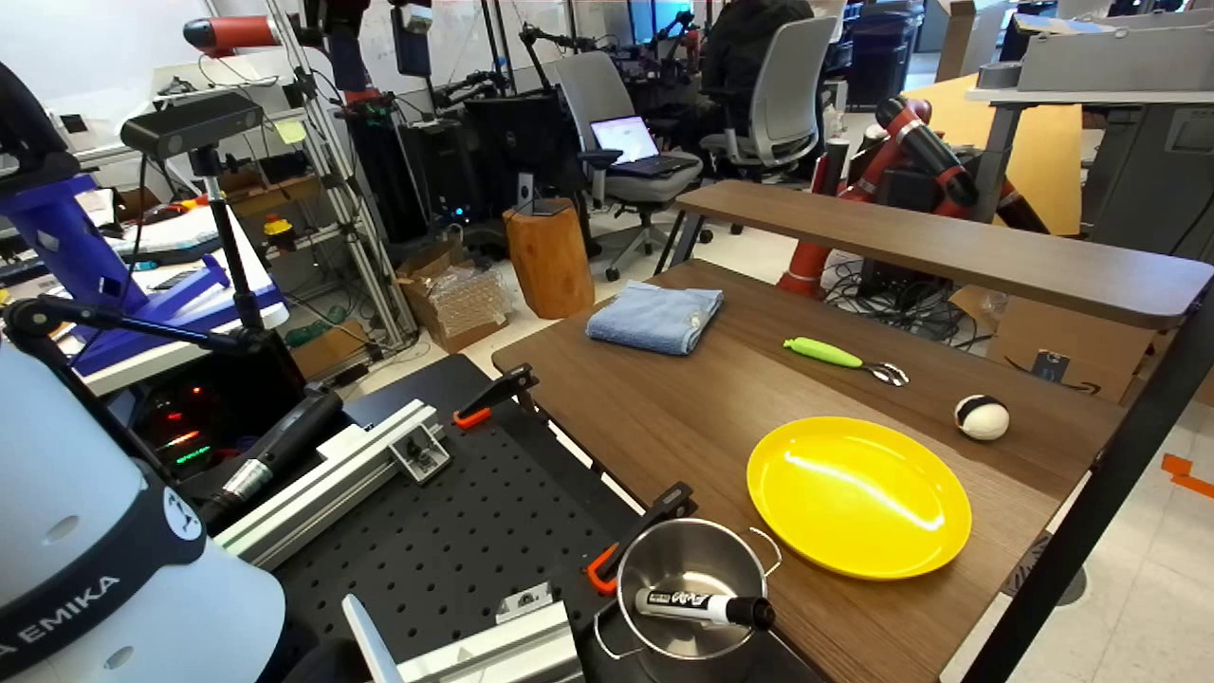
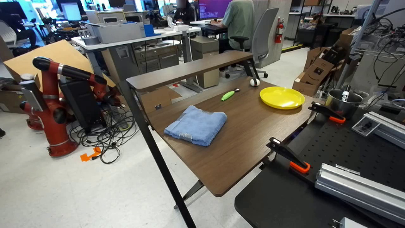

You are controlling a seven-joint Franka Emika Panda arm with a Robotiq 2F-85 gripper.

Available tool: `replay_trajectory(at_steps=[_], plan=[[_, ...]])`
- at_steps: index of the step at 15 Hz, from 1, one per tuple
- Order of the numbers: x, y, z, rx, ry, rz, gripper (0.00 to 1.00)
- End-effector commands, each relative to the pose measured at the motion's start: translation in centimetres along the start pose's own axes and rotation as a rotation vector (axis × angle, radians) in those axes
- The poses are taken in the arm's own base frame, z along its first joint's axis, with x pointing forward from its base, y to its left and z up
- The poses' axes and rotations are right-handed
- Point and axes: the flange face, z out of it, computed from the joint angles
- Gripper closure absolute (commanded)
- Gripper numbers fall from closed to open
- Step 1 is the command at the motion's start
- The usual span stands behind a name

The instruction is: Put the white small sponge closer to the towel

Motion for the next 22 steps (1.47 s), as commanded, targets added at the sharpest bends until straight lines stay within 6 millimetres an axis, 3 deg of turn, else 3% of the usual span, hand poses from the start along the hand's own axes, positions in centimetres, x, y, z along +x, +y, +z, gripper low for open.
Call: replay_trajectory(at_steps=[1, 6, 10, 16, 22], plan=[[0.0, 0.0, 0.0, 0.000, -0.001, 0.000, 0.00], [0.8, 0.7, 0.2, -0.033, 0.031, -0.002, 0.00], [2.5, 3.5, 0.5, -0.052, 0.073, 0.007, 0.00], [6.5, 10.4, 2.6, -0.016, 0.161, 0.075, 0.00], [12.2, 18.7, 6.6, 0.050, 0.245, 0.214, 0.00]])
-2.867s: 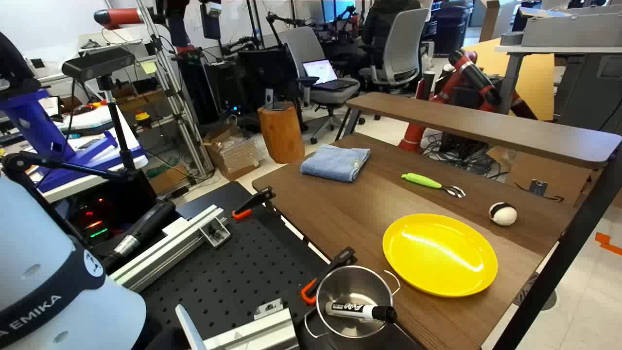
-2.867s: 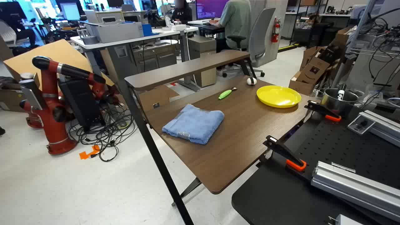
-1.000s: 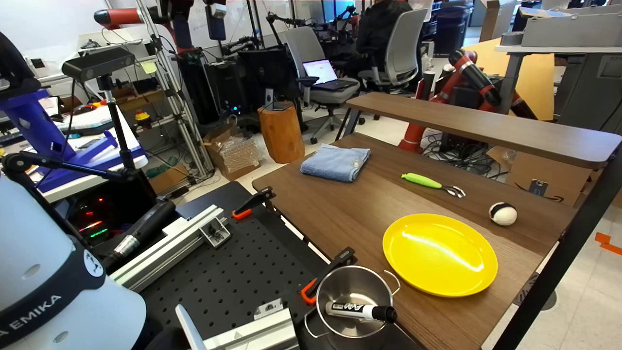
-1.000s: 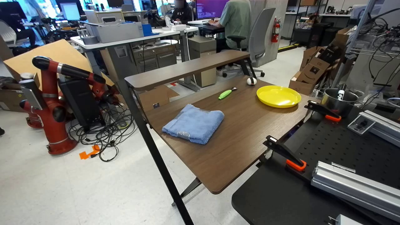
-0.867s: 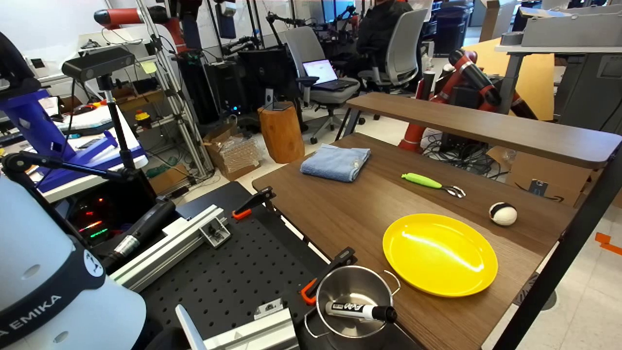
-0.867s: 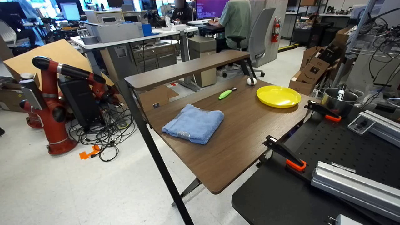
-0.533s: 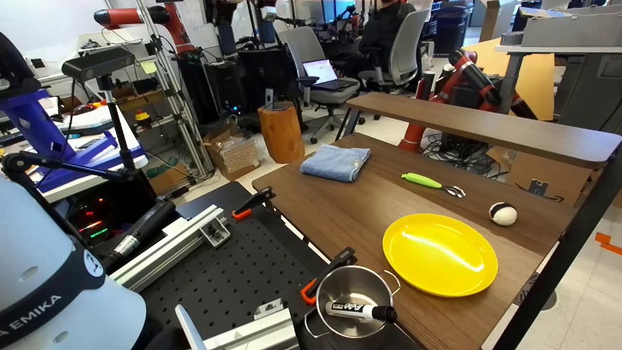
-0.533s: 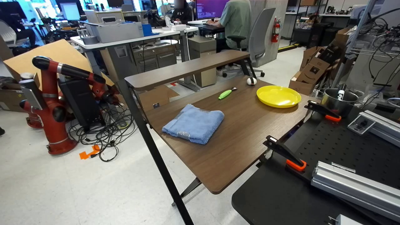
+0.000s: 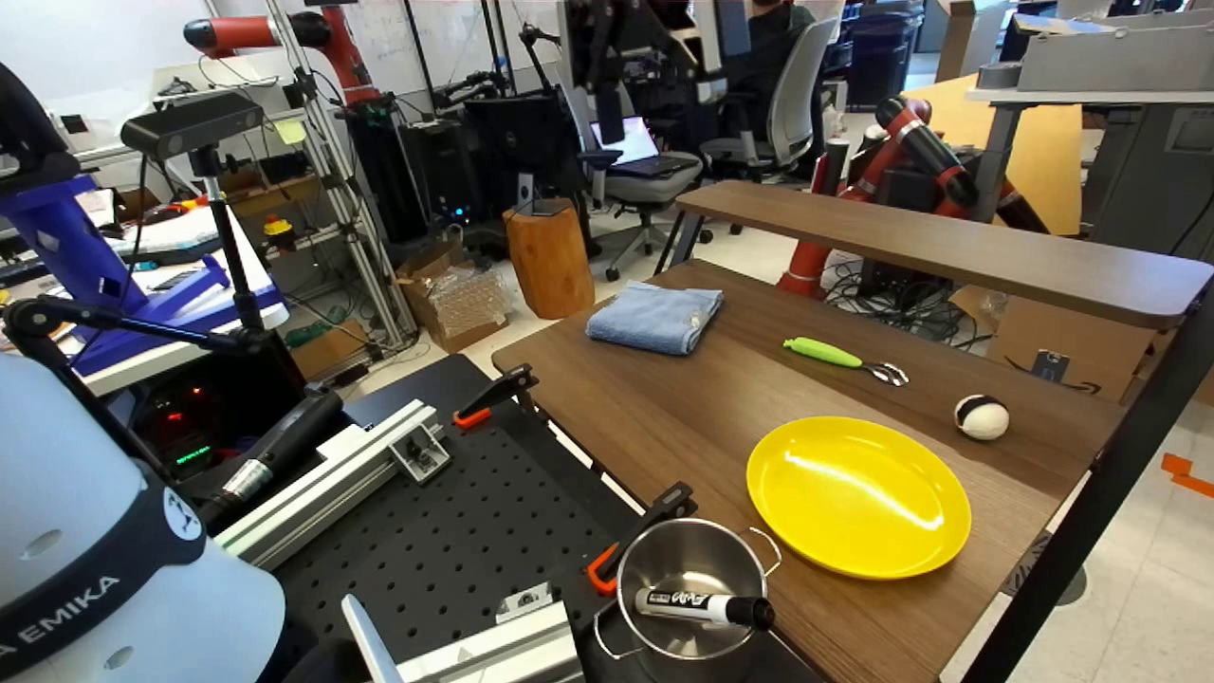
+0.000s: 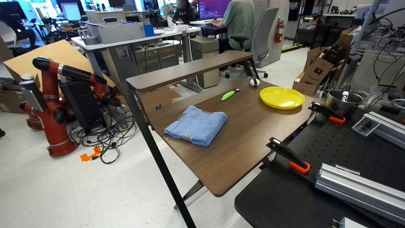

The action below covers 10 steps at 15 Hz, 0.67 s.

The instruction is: Put the white small sponge closer to the towel

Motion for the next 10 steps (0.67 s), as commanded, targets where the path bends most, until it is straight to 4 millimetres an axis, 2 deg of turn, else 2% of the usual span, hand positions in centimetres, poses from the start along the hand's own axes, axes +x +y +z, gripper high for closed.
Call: replay_trajectory(at_steps=[1, 6, 10], plan=[[4.0, 3.0, 2.9, 0.021, 0.016, 0.049, 0.00], [9.7, 8.0, 7.9, 0.049, 0.013, 0.147, 0.00], [13.0, 11.9, 11.4, 0.075, -0.011, 0.211, 0.00]])
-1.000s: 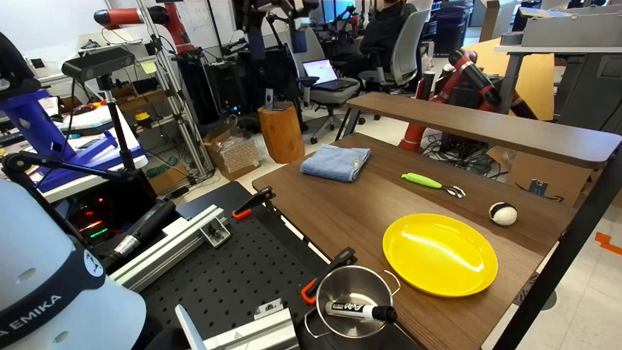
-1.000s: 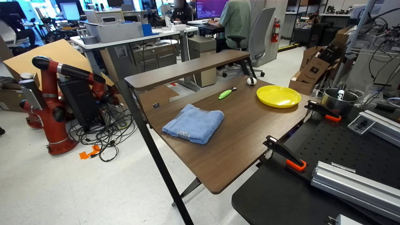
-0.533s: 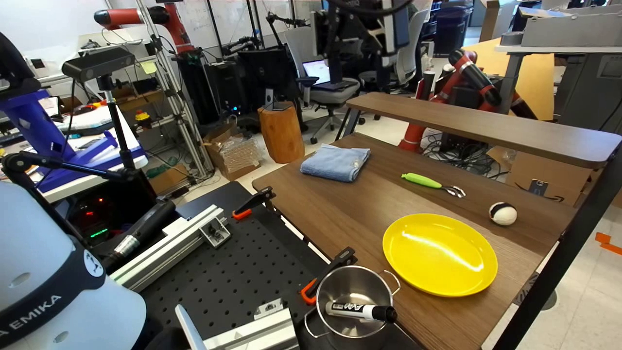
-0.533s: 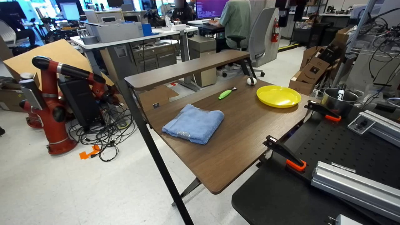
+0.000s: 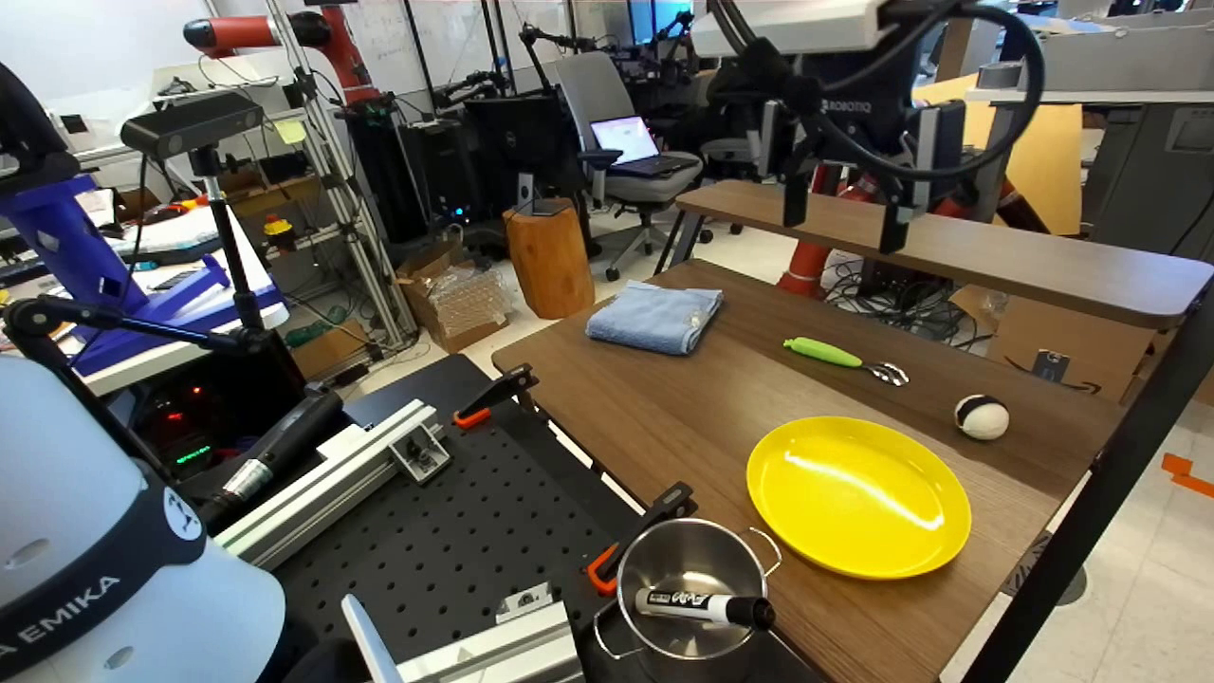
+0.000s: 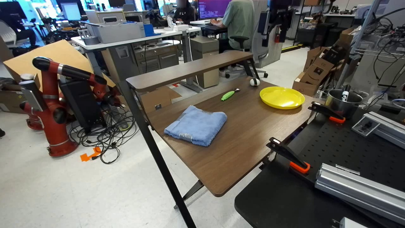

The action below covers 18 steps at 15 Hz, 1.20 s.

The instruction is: Put the white small sponge closer to the towel

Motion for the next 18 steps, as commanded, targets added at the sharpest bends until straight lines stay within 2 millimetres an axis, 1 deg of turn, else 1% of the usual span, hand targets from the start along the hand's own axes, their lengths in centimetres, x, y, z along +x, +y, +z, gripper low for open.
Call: replay_trajectory(at_steps=[1, 5, 8, 12, 14, 18], plan=[[3.6, 2.7, 2.3, 0.033, -0.011, 0.036, 0.00], [6.5, 6.1, 5.5, 0.034, -0.032, 0.096, 0.00], [8.6, 7.9, 8.1, 0.042, -0.030, 0.144, 0.00], [10.9, 8.6, 11.3, 0.059, -0.045, 0.180, 0.00], [11.9, 8.6, 12.3, 0.061, -0.043, 0.202, 0.00], [13.2, 8.5, 15.0, 0.045, -0.059, 0.237, 0.00]])
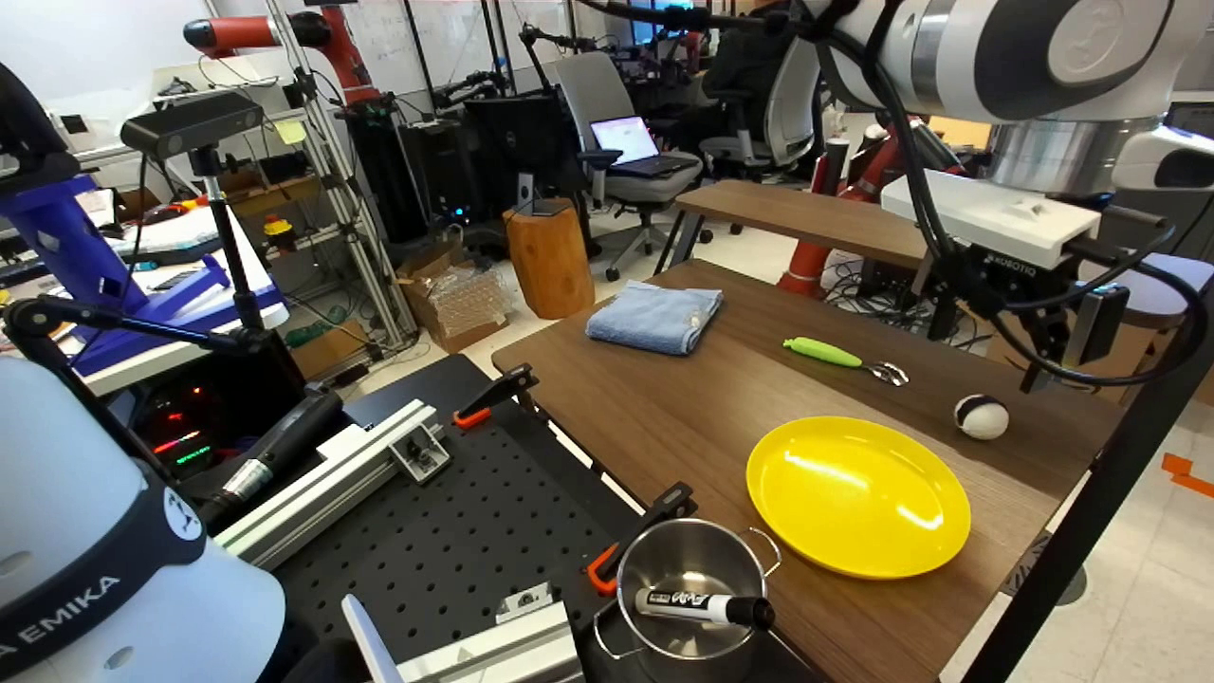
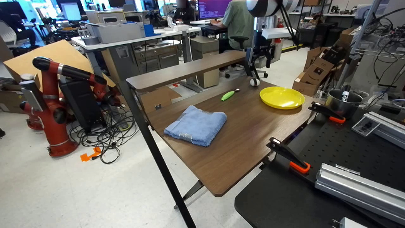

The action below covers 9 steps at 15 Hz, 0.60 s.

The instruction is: Put the white small sponge closer to the towel

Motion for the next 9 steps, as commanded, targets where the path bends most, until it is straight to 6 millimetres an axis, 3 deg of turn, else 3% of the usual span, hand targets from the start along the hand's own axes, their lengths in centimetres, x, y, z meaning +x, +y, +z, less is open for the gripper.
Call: replay_trajectory(at_steps=[1, 9], plan=[[1.6, -0.3, 2.1, 0.012, -0.027, 0.049, 0.00], [2.8, -0.9, 6.2, -0.016, -0.044, 0.110, 0.00]])
